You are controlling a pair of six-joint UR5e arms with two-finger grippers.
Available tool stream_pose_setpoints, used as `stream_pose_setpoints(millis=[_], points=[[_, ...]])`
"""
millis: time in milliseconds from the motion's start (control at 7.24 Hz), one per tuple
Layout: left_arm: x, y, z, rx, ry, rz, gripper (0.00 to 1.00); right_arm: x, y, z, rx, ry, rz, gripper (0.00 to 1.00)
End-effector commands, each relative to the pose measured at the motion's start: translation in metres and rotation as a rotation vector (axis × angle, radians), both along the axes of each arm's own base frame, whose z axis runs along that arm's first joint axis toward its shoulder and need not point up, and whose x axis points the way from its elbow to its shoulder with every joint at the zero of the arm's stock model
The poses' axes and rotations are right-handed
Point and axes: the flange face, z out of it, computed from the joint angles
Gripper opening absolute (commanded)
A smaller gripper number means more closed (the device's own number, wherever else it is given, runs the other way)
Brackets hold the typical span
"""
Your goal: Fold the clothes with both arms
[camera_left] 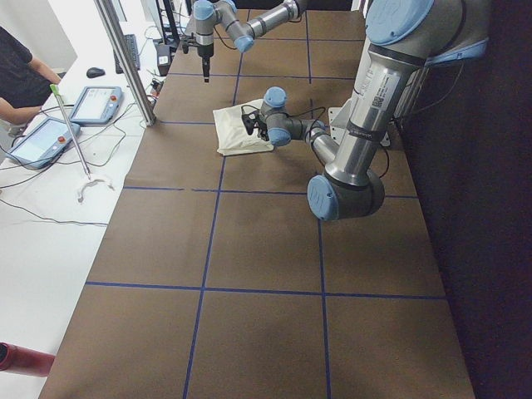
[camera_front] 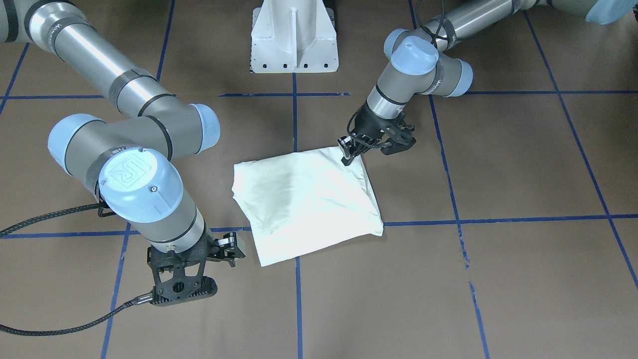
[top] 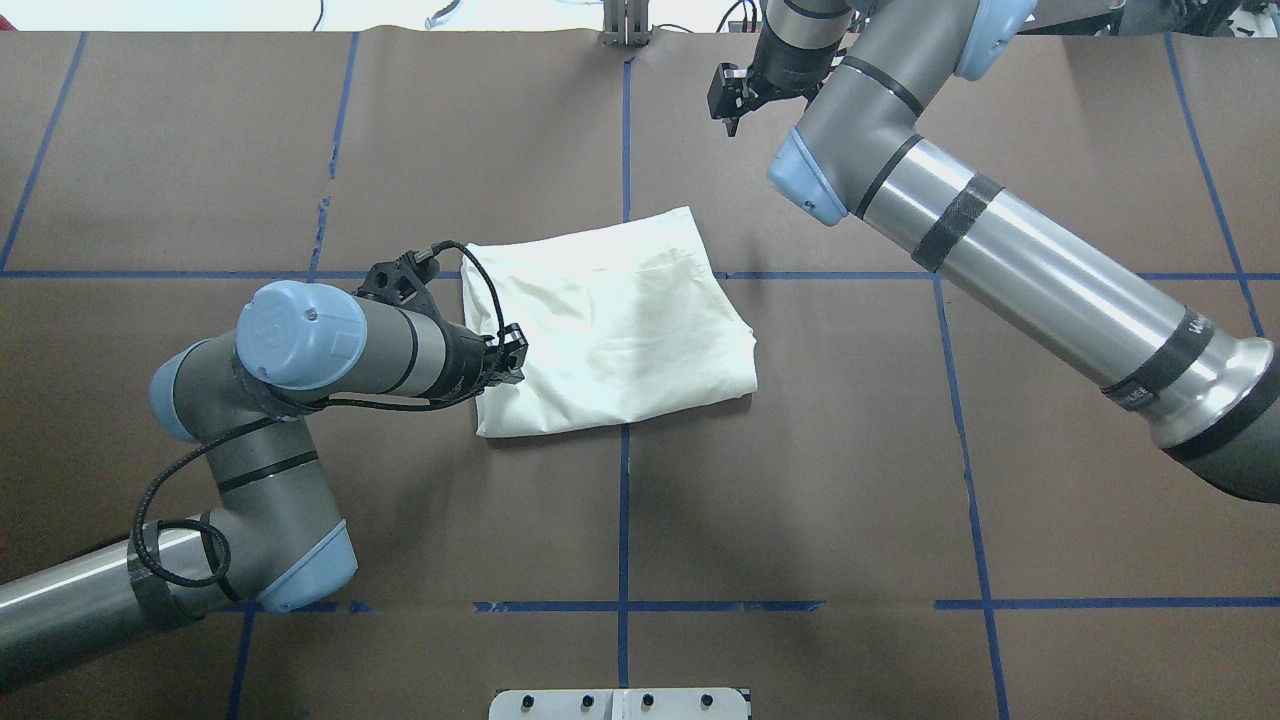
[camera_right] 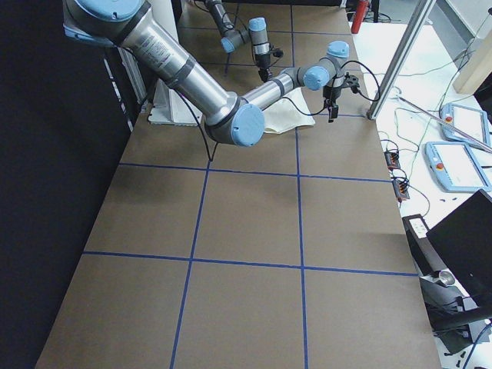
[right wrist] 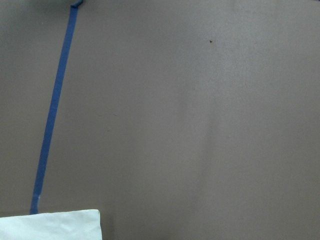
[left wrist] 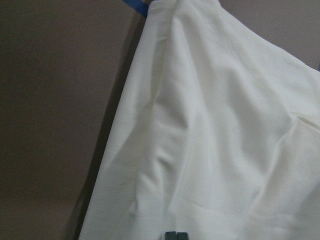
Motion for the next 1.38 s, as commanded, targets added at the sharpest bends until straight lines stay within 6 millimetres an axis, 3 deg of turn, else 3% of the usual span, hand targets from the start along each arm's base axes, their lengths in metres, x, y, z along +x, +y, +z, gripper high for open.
stream_pose_setpoints(millis=[0, 552, 966, 1104, 1243], points=[[-0.004, 0.003, 0.014, -0.001, -0.030, 0.006, 0.00, -0.003, 0.002, -0.001, -0.002, -0.002, 0.000, 1.00], [0.002, -0.002, 0.034, 0.001, -0.070, 0.010, 0.00, -0.010, 0.007, 0.005, -0.003, 0.002, -0.004, 1.00], [0.000, -0.003, 0.031, 0.009, -0.067, 0.010, 0.00, -0.007, 0.010, 0.006, 0.002, -0.004, -0.005, 1.00], [-0.012, -0.012, 0.024, 0.027, -0.058, -0.001, 0.15, -0.002, 0.015, 0.009, 0.006, -0.011, -0.005, 1.00], [-0.032, -0.032, 0.022, 0.069, -0.070, -0.002, 0.99, 0.001, 0.019, 0.004, 0.014, -0.019, -0.005, 1.00]])
